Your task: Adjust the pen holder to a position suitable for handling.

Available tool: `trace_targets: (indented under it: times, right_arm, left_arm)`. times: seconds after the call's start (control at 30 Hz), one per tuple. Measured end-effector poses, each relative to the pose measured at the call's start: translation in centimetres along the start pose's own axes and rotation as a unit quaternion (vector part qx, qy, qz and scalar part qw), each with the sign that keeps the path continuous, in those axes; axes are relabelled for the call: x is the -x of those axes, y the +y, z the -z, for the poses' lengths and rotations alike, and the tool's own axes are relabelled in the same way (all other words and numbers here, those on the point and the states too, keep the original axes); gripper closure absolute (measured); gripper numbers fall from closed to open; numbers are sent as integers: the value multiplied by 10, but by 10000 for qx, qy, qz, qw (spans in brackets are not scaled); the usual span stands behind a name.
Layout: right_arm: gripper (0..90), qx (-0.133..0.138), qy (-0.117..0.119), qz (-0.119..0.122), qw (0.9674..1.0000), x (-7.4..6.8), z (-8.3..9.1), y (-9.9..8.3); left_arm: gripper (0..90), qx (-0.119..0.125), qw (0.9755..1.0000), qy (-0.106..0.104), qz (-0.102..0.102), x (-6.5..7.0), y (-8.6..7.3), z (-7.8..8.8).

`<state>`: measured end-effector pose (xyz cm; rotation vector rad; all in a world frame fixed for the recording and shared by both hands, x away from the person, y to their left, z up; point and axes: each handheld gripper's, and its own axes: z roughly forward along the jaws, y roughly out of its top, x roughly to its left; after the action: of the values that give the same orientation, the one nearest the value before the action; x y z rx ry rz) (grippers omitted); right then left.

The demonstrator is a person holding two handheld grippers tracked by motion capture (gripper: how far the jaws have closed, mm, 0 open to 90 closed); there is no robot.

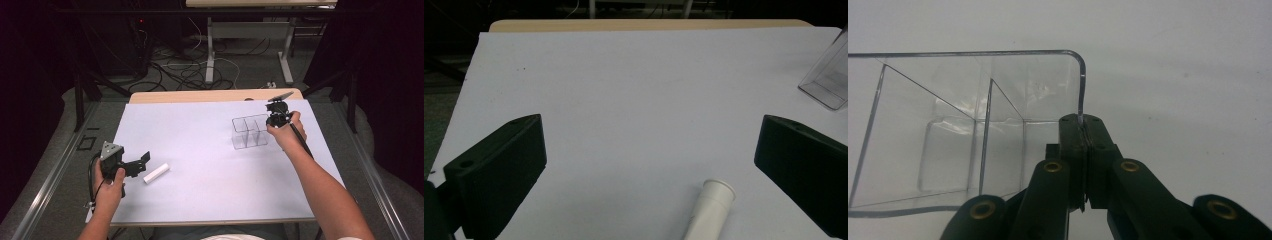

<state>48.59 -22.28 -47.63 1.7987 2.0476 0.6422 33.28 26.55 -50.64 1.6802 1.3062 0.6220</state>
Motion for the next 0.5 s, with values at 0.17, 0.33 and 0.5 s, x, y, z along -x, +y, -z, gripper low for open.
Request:
trace_targets:
  times: [0.17,0.33,0.5]
  right_arm:
    - [887,16,86,116,9999,-4,4,-8]
    - [883,10,214,116,9997,-5,8,-15]
    - [882,5,256,95,9996,-6,12,-21]
  left_arm:
    - [6,-10,10000,-9,-20,1,0,0]
    - [6,2,10000,-3,5,0,0,0]
    - [6,-14,10000,-14,-9,1,0,0]
